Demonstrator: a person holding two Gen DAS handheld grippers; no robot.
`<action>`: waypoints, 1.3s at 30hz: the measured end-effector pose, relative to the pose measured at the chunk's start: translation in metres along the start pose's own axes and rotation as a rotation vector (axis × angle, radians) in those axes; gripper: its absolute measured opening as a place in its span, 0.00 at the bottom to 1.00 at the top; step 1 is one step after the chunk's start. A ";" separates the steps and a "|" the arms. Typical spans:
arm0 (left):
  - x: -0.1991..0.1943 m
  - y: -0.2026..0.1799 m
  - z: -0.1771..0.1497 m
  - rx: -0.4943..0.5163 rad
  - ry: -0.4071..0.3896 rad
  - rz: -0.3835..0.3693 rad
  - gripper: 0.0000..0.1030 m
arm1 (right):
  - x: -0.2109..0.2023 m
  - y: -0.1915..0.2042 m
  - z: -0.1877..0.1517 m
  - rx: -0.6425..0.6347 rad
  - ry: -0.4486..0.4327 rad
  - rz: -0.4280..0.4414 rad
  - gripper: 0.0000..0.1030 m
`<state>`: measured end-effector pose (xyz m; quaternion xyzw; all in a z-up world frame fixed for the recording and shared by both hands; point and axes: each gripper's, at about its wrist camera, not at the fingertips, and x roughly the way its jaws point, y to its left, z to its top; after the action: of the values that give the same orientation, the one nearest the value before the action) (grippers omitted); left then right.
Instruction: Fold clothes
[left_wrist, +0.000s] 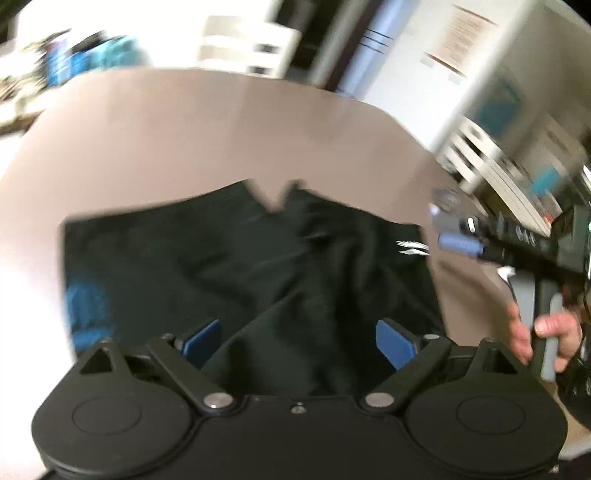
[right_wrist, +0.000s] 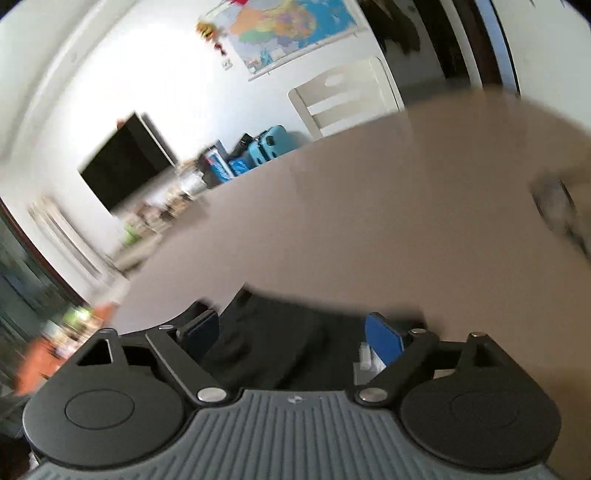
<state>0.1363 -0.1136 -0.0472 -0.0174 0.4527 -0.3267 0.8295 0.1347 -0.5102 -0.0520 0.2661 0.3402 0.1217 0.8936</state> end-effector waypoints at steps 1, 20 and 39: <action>0.012 -0.009 0.007 0.037 0.018 -0.037 0.80 | -0.015 -0.010 -0.008 0.022 0.004 0.006 0.93; 0.132 -0.051 0.065 0.039 0.191 -0.138 0.42 | -0.204 -0.101 -0.104 -0.151 0.210 0.214 0.98; 0.009 0.006 0.042 -0.122 -0.079 0.041 0.78 | -0.493 -0.344 -0.069 -0.020 0.154 0.180 1.00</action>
<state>0.1754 -0.1249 -0.0311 -0.0713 0.4389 -0.2803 0.8507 -0.2630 -0.9648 -0.0196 0.2766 0.3812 0.2250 0.8530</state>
